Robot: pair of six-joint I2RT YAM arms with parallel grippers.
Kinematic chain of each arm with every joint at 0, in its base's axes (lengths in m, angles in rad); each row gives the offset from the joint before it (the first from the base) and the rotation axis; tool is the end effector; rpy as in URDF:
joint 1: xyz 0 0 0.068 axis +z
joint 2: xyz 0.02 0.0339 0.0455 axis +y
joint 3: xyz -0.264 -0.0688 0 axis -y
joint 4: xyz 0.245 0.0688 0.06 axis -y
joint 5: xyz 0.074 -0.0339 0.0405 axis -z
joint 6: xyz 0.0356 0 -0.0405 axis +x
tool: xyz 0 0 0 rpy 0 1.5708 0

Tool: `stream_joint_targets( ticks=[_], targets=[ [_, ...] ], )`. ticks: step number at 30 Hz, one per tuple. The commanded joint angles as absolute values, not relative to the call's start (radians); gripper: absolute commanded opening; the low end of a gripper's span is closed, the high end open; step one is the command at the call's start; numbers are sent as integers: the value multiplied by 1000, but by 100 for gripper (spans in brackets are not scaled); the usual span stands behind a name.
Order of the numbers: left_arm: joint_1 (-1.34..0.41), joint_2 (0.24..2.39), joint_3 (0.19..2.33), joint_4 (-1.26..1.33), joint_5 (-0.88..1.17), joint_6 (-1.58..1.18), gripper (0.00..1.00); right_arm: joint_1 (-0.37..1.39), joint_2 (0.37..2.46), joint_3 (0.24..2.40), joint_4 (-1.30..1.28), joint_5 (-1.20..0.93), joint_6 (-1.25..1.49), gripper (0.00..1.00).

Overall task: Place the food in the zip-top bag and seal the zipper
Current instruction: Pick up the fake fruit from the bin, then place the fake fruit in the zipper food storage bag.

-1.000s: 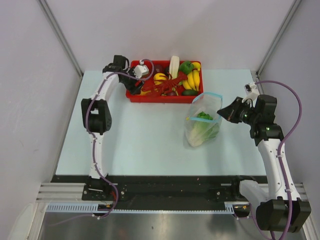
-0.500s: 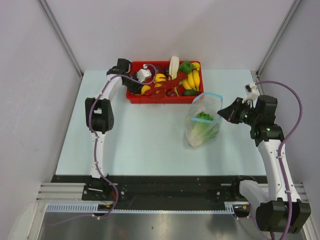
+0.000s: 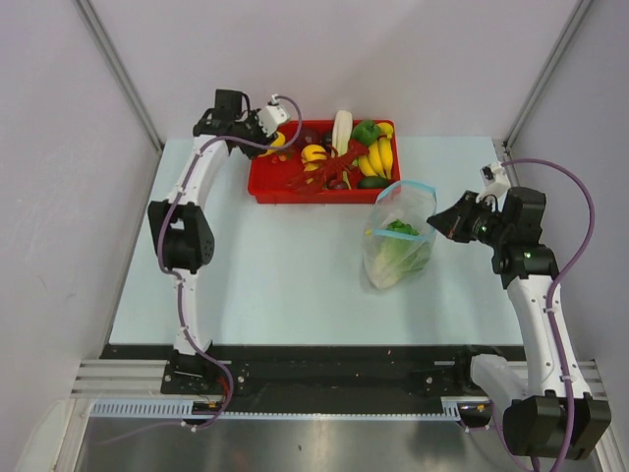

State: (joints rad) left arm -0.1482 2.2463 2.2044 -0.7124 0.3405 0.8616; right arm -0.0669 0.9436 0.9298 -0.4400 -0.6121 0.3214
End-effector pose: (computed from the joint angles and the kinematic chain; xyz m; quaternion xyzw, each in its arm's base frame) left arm 0.5034 -0.0872 0.2956 0.4964 0.7591 -0.0091 0.4209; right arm 0.2045 0.0068 0.3387 -0.0006 0.8243 0.3176 0.4688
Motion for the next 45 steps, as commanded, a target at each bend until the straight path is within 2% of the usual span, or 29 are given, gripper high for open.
stream_joint_targets(
  ticks=[1, 3, 7, 15, 20, 23, 27, 30, 31, 34, 36, 39, 45],
  targets=[
    [-158, 2082, 2229, -684, 357, 708, 25, -61, 920, 934, -382, -638, 337, 0],
    [-185, 2030, 2287, -728, 480, 617, 25, -60, 920, 933, -373, -640, 344, 0],
    [-395, 1958, 2341, -883, 534, 490, 27, -60, 916, 931, -365, -643, 353, 0],
    [-650, 1894, 2151, -767, 606, 89, 28, -55, 900, 917, -351, -646, 365, 0],
    [-733, 1934, 2051, -713, 638, 31, 29, -57, 876, 913, -367, -644, 360, 0],
    [-765, 1963, 2025, -730, 598, 64, 33, -58, 861, 908, -374, -643, 362, 0],
    [-775, 1962, 2010, -733, 586, 68, 46, -58, 853, 907, -374, -644, 359, 0],
    [-776, 1957, 2040, -732, 595, 71, 62, -61, 856, 905, -382, -643, 350, 0],
    [-776, 1957, 2058, -738, 600, 77, 76, -63, 854, 902, -387, -646, 347, 0],
    [-747, 1942, 2106, -729, 601, 71, 94, -75, 851, 900, -399, -650, 334, 0],
    [-669, 1930, 2105, -651, 592, -19, 94, -87, 851, 897, -403, -655, 328, 0],
    [-570, 1943, 2103, -600, 481, -51, 86, -98, 851, 897, -405, -660, 324, 0],
    [-372, 2012, 2060, -523, 382, -55, 86, -107, 861, 896, -410, -661, 316, 0]
  ],
)
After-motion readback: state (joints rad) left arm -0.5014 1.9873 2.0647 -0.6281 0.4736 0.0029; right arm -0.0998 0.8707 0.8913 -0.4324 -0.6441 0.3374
